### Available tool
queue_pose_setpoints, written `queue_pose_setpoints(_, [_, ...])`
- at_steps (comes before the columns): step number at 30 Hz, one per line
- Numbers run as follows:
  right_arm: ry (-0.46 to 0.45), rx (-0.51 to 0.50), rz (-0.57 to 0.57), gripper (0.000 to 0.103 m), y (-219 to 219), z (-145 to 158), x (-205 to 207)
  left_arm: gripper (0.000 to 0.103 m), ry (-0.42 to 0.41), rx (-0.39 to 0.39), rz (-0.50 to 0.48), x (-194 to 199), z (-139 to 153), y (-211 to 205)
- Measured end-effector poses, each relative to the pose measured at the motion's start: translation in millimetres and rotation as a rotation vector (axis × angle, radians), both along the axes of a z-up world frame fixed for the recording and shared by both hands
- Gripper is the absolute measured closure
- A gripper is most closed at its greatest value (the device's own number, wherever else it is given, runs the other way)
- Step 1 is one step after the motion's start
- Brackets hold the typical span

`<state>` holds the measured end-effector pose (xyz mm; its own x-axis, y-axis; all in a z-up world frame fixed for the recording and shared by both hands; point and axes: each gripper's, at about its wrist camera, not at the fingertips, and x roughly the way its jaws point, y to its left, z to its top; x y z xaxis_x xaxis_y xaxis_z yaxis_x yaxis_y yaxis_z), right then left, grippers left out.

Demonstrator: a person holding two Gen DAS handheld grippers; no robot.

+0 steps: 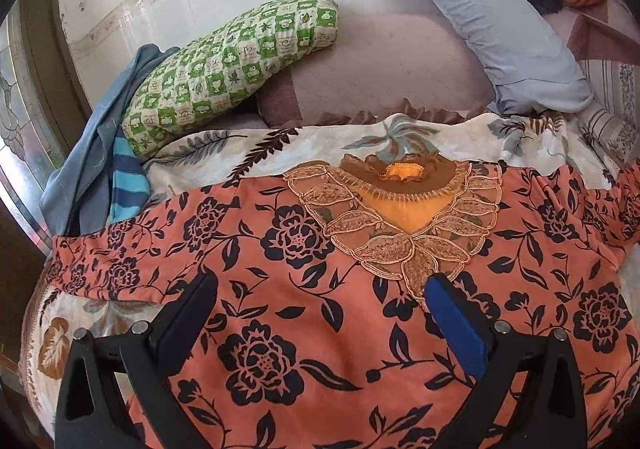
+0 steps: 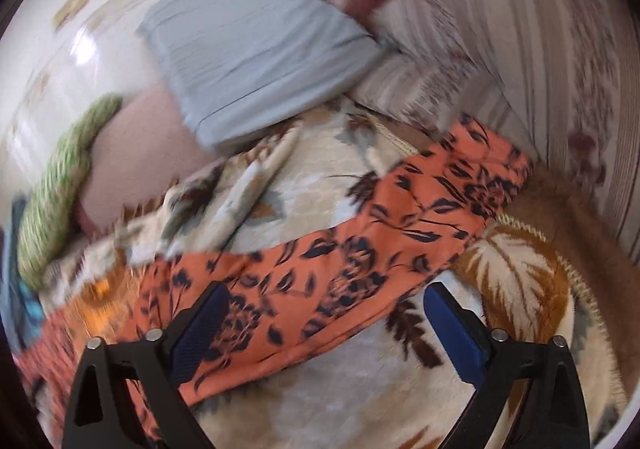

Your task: Fold small clothes

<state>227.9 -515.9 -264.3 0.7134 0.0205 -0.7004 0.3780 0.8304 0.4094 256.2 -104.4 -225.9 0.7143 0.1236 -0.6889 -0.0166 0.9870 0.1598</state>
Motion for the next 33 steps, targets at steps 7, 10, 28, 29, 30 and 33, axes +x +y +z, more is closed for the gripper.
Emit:
queue_pose_setpoints(7, [-0.055, 0.517, -0.185, 0.043, -94.9, -64.0, 5.5, 0.0, 0.024, 0.011, 0.009, 19.4, -24.0, 22.2])
queue_pose_setpoints(10, [-0.045, 0.567, -0.246, 0.052, -103.1, -81.5, 11.7, 0.0, 0.029, -0.012, 0.013, 23.5, -25.7, 30.0])
queue_pose_setpoints(28, [-0.009, 0.569, -0.357, 0.053, -108.9, -97.2, 4.3, 0.0, 0.049, 0.005, -0.027, 25.9, -34.6, 23.6])
queue_pose_setpoints(29, [-0.016, 0.571, -0.37, 0.053, -110.8, -98.5, 7.9, 0.0, 0.05, 0.001, -0.024, 26.6, -34.5, 24.4])
queue_pose_setpoints(30, [-0.024, 0.577, -0.387, 0.053, -112.6, -100.1, 10.1, 0.0, 0.051, -0.003, -0.021, 27.2, -34.3, 25.3])
queue_pose_setpoints(33, [-0.047, 0.589, -0.44, 0.072, -117.0, -101.9, 11.6, 0.0, 0.052, -0.011, -0.015, 28.1, -33.8, 28.7])
